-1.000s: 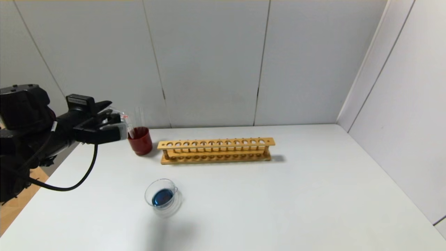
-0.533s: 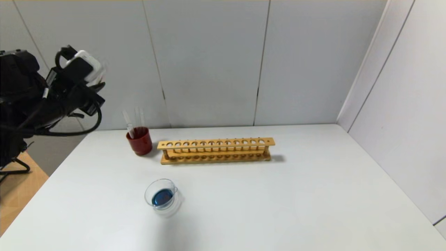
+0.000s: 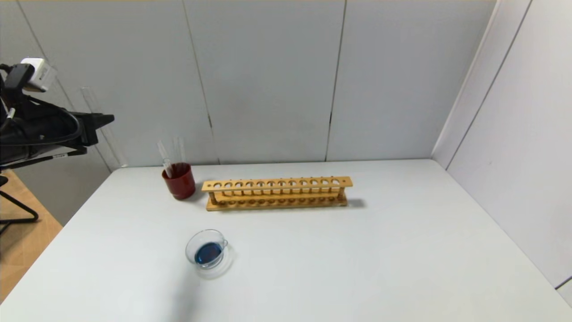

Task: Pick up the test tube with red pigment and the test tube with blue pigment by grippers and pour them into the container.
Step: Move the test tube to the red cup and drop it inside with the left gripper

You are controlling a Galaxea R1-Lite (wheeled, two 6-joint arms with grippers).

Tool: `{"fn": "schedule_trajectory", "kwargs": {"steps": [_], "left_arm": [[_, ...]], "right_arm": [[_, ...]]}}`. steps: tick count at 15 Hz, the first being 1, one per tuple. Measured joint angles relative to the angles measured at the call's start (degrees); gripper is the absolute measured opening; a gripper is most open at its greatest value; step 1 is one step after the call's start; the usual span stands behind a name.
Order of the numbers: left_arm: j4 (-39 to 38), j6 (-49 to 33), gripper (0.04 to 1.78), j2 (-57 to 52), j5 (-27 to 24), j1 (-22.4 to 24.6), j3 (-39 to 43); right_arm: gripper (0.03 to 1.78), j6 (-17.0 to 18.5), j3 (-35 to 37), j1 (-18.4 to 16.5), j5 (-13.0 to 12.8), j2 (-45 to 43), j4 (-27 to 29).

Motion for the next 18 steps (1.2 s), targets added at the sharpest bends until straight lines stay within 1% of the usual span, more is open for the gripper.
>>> {"fn": "schedule_trajectory", "kwargs": {"steps": [1, 2, 6, 8, 12, 15, 18], "left_arm": [[-0.1, -1.2, 0.30, 0.5, -3.0, 1.5, 0.3], [-0.1, -2.4, 0.30, 1.0, -4.2, 2.2, 0.5], [-3.7, -9.0, 0.30, 3.4, -6.1, 2.0, 0.5], [-7.2, -11.1, 0.30, 5.8, -6.2, 1.8, -0.1], [-16.2, -11.5, 0.30, 12.2, -6.0, 2.0, -1.2], [-17.4, -11.9, 0.30, 16.7, -5.9, 2.0, -3.7], [-17.5, -14.3, 0.30, 19.4, -6.2, 2.0, -4.7]], "right_arm": [[1.75, 0.0, 0.0, 0.0, 0.0, 0.0, 0.0], [1.75, 0.0, 0.0, 0.0, 0.0, 0.0, 0.0], [1.75, 0.0, 0.0, 0.0, 0.0, 0.0, 0.0], [1.75, 0.0, 0.0, 0.0, 0.0, 0.0, 0.0], [1.75, 0.0, 0.0, 0.0, 0.0, 0.0, 0.0], [1.75, 0.0, 0.0, 0.0, 0.0, 0.0, 0.0], [1.75, 0.0, 0.0, 0.0, 0.0, 0.0, 0.0]]}}
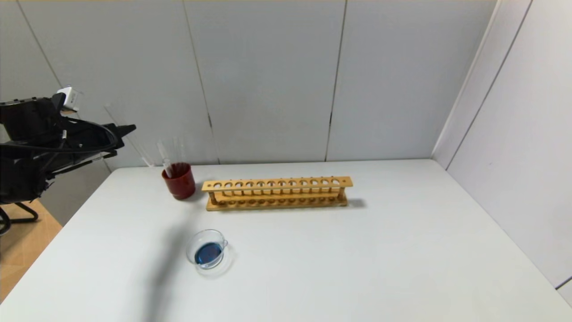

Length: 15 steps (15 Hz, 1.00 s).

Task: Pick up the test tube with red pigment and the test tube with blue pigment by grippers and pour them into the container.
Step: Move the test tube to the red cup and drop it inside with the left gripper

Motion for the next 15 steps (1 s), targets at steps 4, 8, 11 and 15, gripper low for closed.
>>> {"fn": "schedule_trajectory", "kwargs": {"steps": [4, 8, 11, 15], "left_arm": [[0.0, -1.1, 0.30, 1.9, -0.2, -0.4, -0.1], [0.2, -1.1, 0.30, 3.0, -0.4, -0.9, 0.0], [0.1, -1.0, 0.30, 4.4, -0.4, -0.9, -0.9], [0.1, -0.9, 0.30, 7.1, -0.4, -1.3, -3.6]], "right_arm": [[1.75, 0.0, 0.0, 0.0, 0.0, 0.0, 0.0], [1.75, 0.0, 0.0, 0.0, 0.0, 0.0, 0.0], [1.75, 0.0, 0.0, 0.0, 0.0, 0.0, 0.0], [1.75, 0.0, 0.0, 0.0, 0.0, 0.0, 0.0]]}}
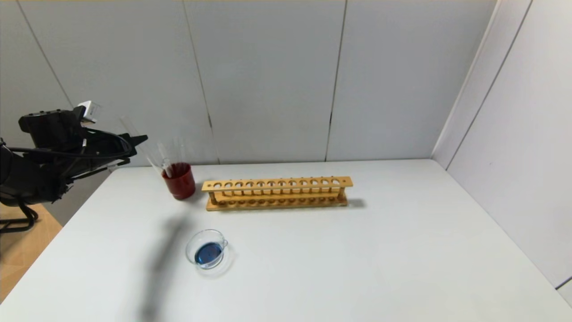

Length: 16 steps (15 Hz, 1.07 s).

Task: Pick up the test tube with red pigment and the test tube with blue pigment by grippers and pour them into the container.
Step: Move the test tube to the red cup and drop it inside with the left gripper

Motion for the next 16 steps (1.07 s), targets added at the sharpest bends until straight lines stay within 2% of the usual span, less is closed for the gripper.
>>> {"fn": "schedule_trajectory", "kwargs": {"steps": [16], "left_arm": [[-2.2, 0.1, 0.31, 5.9, 0.6, -0.9, -4.4]], "right_arm": [[1.75, 0.0, 0.0, 0.0, 0.0, 0.0, 0.0]]}}
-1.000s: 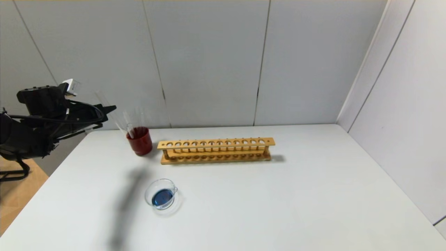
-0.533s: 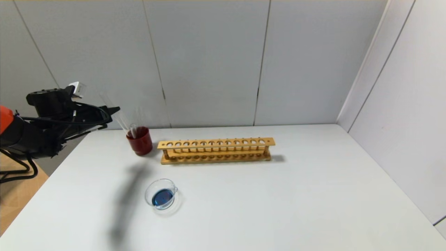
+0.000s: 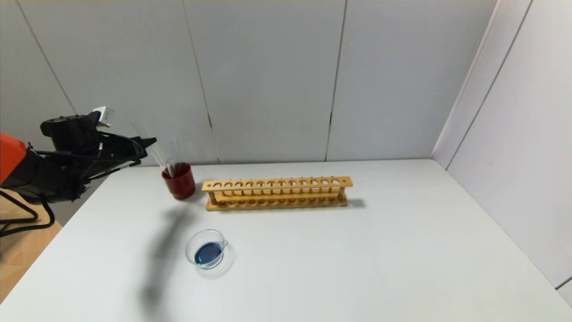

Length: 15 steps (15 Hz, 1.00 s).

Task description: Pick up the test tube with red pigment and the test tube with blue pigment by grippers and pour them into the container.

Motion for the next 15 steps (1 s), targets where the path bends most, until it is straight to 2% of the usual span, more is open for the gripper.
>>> {"fn": "schedule_trajectory", "kwargs": {"steps": [2, 4, 5, 9, 11, 13, 15], "left_arm": [[-1.3, 0.1, 0.37, 0.0, 0.0, 0.0, 0.4], [-1.9, 0.2, 0.53, 0.0, 0.0, 0.0, 0.6], [-2.4, 0.2, 0.65, 0.0, 0.0, 0.0, 0.7], [-4.2, 0.3, 1.33, 0.0, 0.0, -0.1, 1.6], [-5.4, 0.3, 1.56, -0.5, 0.1, -0.1, 2.4], [-6.2, 0.3, 1.71, -2.6, 0.1, -0.1, 4.0], [-6.5, 0.4, 1.75, -7.1, 0.3, 0.0, 6.5]], "right_arm": [[1.75, 0.0, 0.0, 0.0, 0.0, 0.0, 0.0], [1.75, 0.0, 0.0, 0.0, 0.0, 0.0, 0.0], [1.75, 0.0, 0.0, 0.0, 0.0, 0.0, 0.0], [1.75, 0.0, 0.0, 0.0, 0.0, 0.0, 0.0], [1.75, 0.0, 0.0, 0.0, 0.0, 0.0, 0.0], [1.75, 0.0, 0.0, 0.0, 0.0, 0.0, 0.0], [1.75, 0.0, 0.0, 0.0, 0.0, 0.0, 0.0]]}}
